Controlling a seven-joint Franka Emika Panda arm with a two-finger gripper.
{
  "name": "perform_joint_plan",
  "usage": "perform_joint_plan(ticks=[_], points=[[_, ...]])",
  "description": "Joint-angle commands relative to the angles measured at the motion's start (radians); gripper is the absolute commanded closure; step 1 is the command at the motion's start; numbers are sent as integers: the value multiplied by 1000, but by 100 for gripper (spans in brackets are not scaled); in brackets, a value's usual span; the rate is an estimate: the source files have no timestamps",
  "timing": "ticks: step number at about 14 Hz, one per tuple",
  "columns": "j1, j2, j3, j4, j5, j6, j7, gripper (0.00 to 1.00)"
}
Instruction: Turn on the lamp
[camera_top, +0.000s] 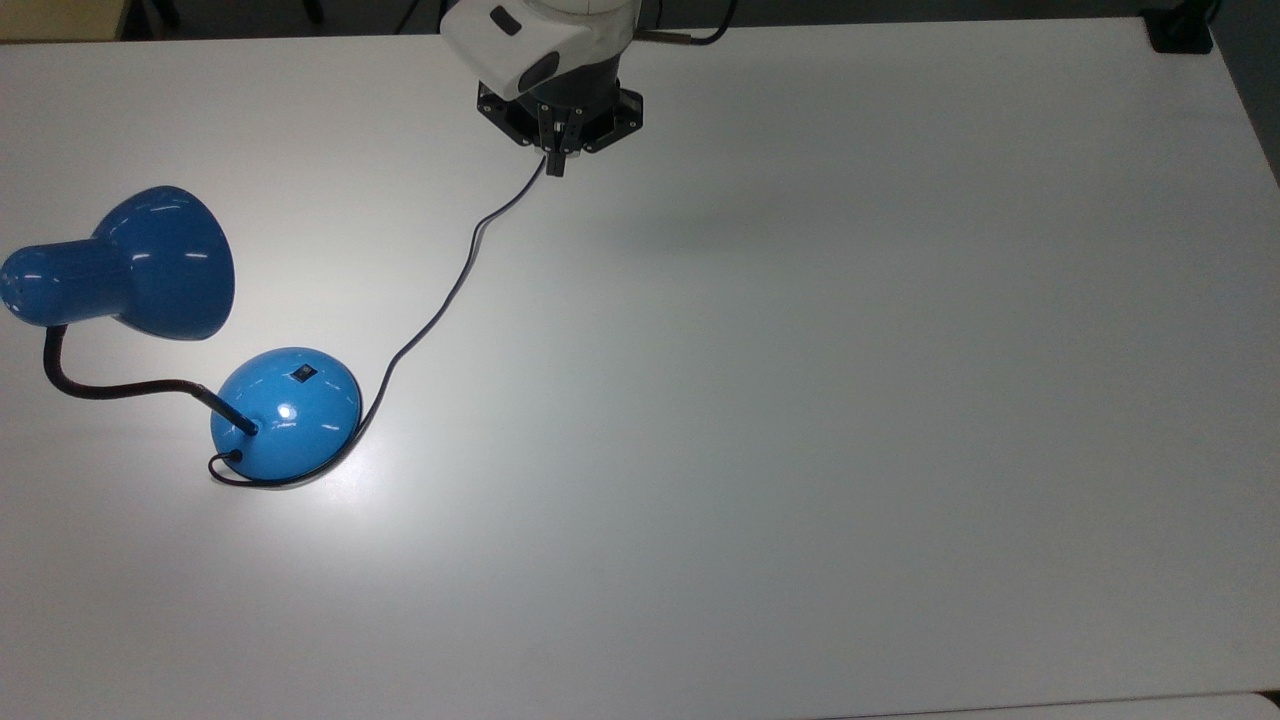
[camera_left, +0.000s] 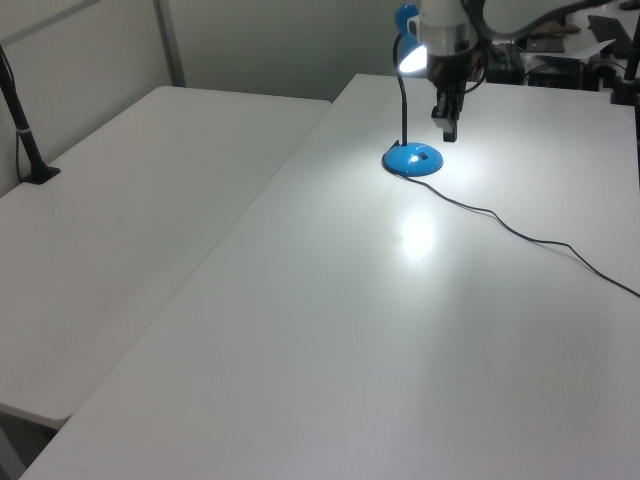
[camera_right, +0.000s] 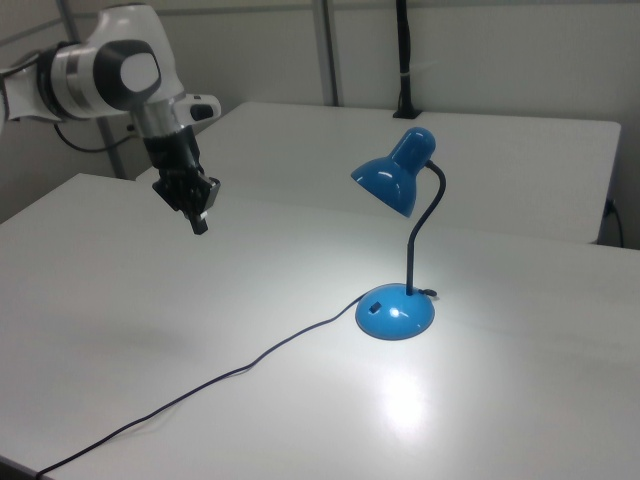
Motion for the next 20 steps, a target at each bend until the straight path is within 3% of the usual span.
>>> perform_joint_plan(ticks=[1,3,5,6,7,9,10,20], points=[[77,-80,-66,15,27,-82,-79,97],[177,-114,-175,15,51,-110,-106,93],[226,-146,-238,13,83,-124,-108,86],[232,-153,-248,12,89,-124,-103,73],[231,-154,-249,13,89,-130,-94,47],[228,-155,-249,13,83,-144,-97,7],[226,-155,-248,13,80,-144,-97,0],[220,-169,-251,18,77,-161,-93,0]])
